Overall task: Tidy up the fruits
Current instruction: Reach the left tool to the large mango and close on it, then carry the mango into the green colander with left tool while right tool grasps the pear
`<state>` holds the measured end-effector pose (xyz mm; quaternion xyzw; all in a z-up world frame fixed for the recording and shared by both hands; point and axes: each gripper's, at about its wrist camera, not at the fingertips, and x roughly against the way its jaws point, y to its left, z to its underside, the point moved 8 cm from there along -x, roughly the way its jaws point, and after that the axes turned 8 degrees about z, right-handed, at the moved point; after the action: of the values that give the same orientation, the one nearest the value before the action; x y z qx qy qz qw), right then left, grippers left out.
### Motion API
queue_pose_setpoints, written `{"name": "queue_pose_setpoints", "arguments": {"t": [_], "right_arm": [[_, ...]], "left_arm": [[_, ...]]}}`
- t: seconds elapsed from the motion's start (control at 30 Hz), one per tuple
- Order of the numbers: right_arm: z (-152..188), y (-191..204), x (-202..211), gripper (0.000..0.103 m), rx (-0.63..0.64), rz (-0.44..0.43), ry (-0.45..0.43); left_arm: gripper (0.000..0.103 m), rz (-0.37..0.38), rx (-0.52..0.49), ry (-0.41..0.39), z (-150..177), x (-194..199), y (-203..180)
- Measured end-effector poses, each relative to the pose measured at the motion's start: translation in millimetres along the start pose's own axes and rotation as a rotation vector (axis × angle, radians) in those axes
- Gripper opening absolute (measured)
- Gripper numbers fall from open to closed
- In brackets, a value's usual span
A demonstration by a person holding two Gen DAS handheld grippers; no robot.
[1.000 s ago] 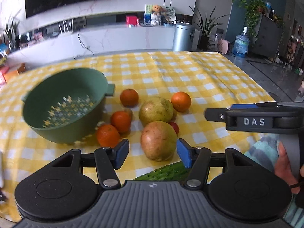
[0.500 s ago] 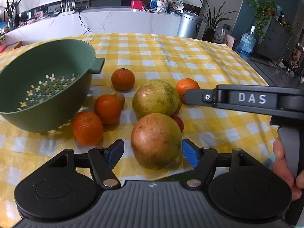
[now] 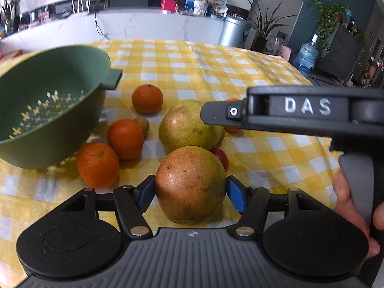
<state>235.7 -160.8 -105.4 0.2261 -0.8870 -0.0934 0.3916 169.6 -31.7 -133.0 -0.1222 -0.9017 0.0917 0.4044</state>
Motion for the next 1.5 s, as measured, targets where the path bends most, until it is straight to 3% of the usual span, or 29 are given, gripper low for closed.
{"name": "queue_pose_setpoints", "arguments": {"t": [0.1, 0.27, 0.5, 0.7, 1.13, 1.5], "right_arm": [[-4.8, -0.5, -0.7, 0.050, -0.010, -0.010, -0.017], [-10.5, -2.5, -9.3, 0.050, -0.007, 0.020, -0.021], [-0.3, 27.2, -23.4, 0.054, 0.163, 0.014, 0.007], [9.0, 39.6, -31.7, 0.060, 0.276, 0.066, 0.022], [15.0, 46.2, -49.1, 0.064, 0.401, 0.184, 0.025], [13.2, 51.5, -35.4, 0.064, 0.407, 0.197, -0.033]], "left_arm": [[0.073, -0.013, -0.036, -0.031, -5.0, 12.7, -3.0], [0.073, -0.050, -0.036, -0.034, -10.9, 38.6, 3.4], [0.073, -0.148, 0.003, -0.090, -28.1, 78.2, 29.9], [0.073, -0.212, 0.055, -0.155, -42.3, 98.5, 57.3], [0.073, -0.245, 0.073, -0.156, -67.5, 101.9, 95.2], [0.073, -0.244, 0.093, -0.138, -79.5, 86.8, 131.6]]}}
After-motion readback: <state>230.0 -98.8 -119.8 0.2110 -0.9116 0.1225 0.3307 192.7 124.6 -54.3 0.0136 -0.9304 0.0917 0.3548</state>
